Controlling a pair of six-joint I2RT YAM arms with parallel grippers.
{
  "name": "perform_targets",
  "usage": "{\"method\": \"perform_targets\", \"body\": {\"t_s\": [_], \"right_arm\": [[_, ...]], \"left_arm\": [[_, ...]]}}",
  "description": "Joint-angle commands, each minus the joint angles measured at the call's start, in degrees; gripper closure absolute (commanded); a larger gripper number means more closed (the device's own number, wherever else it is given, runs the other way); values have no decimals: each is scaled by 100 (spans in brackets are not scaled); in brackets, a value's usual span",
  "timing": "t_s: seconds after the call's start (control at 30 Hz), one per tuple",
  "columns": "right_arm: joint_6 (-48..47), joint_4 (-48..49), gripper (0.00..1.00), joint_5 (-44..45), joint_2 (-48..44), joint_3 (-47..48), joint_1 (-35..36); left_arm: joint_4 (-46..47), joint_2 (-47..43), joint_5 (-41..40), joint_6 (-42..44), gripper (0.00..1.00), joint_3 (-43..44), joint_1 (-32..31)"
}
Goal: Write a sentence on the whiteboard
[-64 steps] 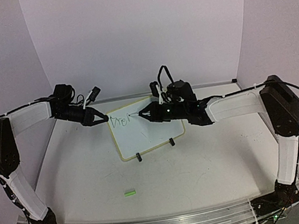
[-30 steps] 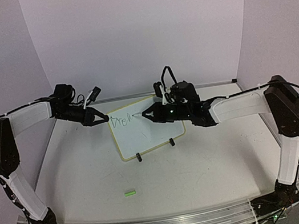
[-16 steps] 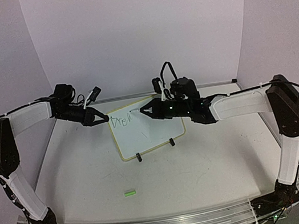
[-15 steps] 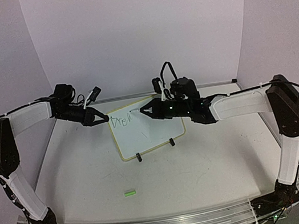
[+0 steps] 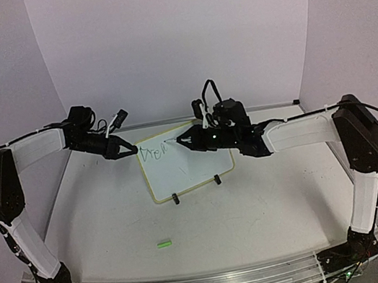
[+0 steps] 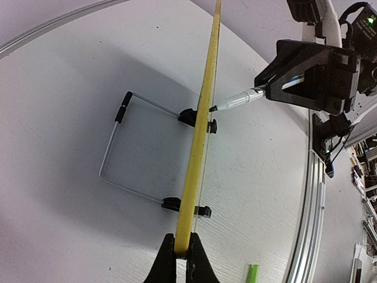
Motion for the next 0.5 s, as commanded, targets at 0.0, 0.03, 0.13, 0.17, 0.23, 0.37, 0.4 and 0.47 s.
{"method": "perform_targets", "body": {"t_s": [0.0, 0.03, 0.13, 0.17, 0.23, 0.37, 0.4, 0.47], "right_arm": [[49, 26, 100, 294, -5, 31, -17], [50, 4, 100, 318, -17, 6, -17], [39, -60, 100, 327, -44, -72, -17], [42, -70, 100, 328, -54, -114, -17], [56, -71, 100, 341, -90, -223, -17], [80, -74, 100, 306, -125, -384, -17], [91, -72, 100, 290, -132, -412, -17], [111, -68, 100, 267, -134, -453, -8]], "left_arm": [[-323, -45, -318, 164, 100, 94, -152], [-323, -45, -319, 165, 100, 94, -152], [-322, -49, -319, 164, 100, 96, -152], [-324, -47, -319, 165, 100, 96, -153], [-331, -49, -319, 163, 100, 96, -151], [-329, -57, -321, 168, 100, 96, -162], [-331, -57, -320, 164, 100, 96, -162], [-332, -60, -324, 167, 100, 96, -161]]}}
